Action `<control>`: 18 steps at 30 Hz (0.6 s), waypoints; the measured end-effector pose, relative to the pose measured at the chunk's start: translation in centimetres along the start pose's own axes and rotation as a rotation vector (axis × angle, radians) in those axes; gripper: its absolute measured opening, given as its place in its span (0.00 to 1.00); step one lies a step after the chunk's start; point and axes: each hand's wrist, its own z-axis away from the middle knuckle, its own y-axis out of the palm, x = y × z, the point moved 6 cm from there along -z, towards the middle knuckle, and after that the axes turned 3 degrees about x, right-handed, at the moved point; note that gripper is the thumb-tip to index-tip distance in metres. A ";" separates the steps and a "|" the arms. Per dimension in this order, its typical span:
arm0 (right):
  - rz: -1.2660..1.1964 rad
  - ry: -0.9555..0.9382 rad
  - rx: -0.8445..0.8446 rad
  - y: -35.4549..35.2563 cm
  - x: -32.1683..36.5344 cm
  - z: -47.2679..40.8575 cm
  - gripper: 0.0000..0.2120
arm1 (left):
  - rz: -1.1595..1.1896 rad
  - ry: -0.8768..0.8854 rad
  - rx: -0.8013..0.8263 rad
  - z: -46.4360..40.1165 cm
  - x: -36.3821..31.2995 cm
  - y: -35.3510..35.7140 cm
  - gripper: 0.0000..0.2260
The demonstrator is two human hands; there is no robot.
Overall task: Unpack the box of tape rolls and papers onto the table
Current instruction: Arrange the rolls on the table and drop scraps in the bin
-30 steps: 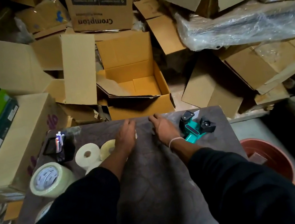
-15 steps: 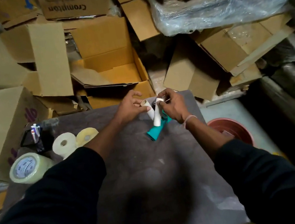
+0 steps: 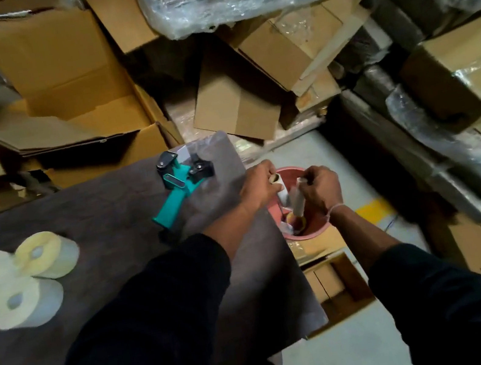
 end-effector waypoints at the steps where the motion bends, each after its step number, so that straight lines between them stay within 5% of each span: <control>1: 0.000 0.021 -0.013 -0.3 -0.7 -0.1 0.10 | -0.007 -0.013 0.008 -0.3 -0.2 0.9 0.16; 5: -0.005 0.049 -0.024 -0.8 -1.9 -0.9 0.16 | -0.093 0.009 0.051 -0.9 0.0 2.1 0.30; 18: -0.134 -0.081 0.104 2.3 4.8 4.1 0.12 | -0.035 0.128 -0.084 8.9 7.9 -8.3 0.18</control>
